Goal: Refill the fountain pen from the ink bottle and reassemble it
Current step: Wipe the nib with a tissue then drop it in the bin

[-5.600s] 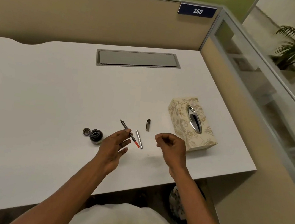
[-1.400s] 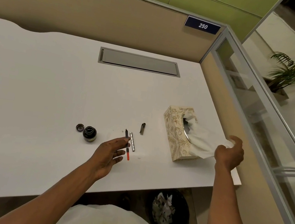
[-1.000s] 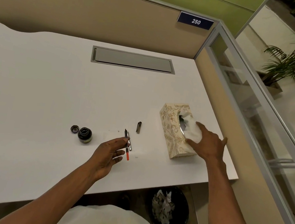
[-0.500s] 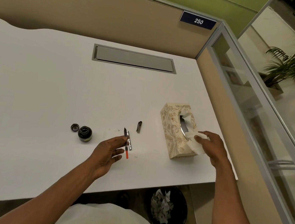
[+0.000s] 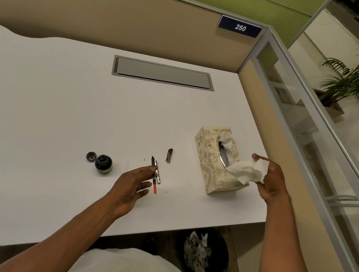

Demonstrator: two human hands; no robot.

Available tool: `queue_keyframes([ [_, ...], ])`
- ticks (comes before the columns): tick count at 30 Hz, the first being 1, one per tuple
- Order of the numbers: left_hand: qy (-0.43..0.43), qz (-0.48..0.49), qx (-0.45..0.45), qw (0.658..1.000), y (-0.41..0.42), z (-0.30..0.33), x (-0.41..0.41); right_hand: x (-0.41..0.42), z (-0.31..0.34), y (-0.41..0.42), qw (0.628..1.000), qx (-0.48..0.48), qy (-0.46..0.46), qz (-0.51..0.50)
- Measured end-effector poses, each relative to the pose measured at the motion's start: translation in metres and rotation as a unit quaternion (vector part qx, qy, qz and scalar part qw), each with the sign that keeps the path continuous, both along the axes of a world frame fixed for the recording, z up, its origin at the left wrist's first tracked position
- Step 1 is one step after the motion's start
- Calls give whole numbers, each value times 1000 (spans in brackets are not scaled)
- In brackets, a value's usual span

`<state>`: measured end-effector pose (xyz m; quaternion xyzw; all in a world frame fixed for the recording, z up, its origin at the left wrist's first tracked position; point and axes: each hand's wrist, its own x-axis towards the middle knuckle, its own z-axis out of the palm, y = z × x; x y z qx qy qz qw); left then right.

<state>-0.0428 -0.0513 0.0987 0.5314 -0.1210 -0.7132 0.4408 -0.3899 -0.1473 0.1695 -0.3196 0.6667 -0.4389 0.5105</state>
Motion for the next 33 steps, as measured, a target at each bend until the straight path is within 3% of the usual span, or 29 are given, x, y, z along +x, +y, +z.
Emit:
queue_keyframes([
  [5,-2,4,2,1000,1,1,2,18,-16,-13,977,17,201,75],
  [9,0,4,-6,1000,1,2,4,42,-18,-16,893,44,400,203],
  [11,-1,7,-4,1000,1,3,5,54,-20,-21,844,66,460,269],
  [13,-1,11,-2,1000,1,2,6,61,-23,-25,819,95,478,305],
  [16,1,16,0,1000,2,2,9,65,-29,-29,812,117,477,316],
  [19,1,23,-1,1000,3,1,12,64,-33,-31,845,36,483,228],
  [22,-1,27,-1,1000,4,-2,17,65,-29,-30,898,-43,421,124],
  [26,0,31,2,1000,5,-4,19,90,-15,-21,995,-12,97,1],
  [29,5,33,-1,999,3,0,19,114,-17,-12,994,64,-73,46],
  [33,10,41,-4,999,0,4,20,136,-34,8,968,92,-179,149],
])
